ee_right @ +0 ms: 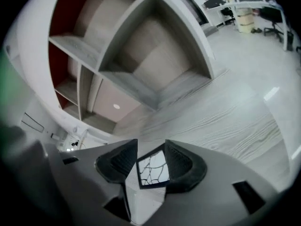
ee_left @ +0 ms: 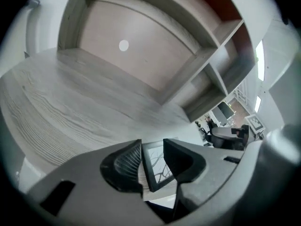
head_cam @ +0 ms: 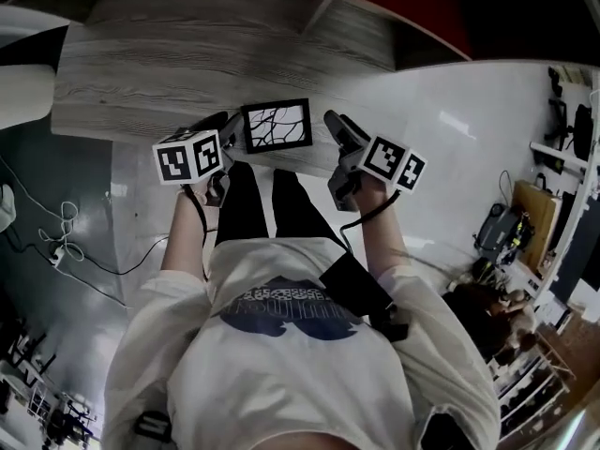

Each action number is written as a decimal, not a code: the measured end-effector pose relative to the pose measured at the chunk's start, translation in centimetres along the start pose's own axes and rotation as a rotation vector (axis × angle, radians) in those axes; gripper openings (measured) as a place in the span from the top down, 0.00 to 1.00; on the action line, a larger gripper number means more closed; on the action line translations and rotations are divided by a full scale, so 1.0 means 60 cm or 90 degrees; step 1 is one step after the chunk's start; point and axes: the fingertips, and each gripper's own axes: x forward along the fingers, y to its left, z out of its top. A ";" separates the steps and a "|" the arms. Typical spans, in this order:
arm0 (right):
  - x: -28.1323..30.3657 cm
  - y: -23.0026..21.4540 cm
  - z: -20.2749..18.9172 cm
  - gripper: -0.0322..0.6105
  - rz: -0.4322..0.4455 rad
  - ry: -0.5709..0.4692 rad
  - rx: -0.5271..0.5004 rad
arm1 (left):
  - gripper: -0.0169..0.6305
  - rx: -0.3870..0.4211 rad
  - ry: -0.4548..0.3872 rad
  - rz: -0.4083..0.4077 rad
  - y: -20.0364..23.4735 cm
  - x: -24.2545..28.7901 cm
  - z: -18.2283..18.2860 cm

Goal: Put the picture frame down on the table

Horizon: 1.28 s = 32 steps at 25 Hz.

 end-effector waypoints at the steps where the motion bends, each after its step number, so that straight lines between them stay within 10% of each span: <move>1: -0.021 0.010 0.014 0.67 0.021 -0.023 0.013 | 0.75 0.009 -0.030 -0.001 -0.011 -0.026 0.021; 5: -0.109 0.060 0.064 0.70 0.093 -0.104 0.009 | 0.75 0.050 -0.150 0.000 -0.064 -0.143 0.095; 10: -0.219 0.153 0.130 0.77 0.161 -0.225 -0.144 | 0.75 0.137 -0.342 -0.008 -0.164 -0.272 0.175; 15: -0.255 0.206 0.170 0.91 0.071 -0.322 -0.372 | 0.94 0.275 -0.501 0.016 -0.238 -0.335 0.220; 21: -0.280 0.255 0.194 0.95 -0.037 -0.436 -0.558 | 0.96 0.432 -0.563 0.067 -0.302 -0.357 0.245; 32: -0.286 0.302 0.197 0.95 -0.019 -0.493 -0.609 | 0.96 0.435 -0.591 0.091 -0.289 -0.385 0.261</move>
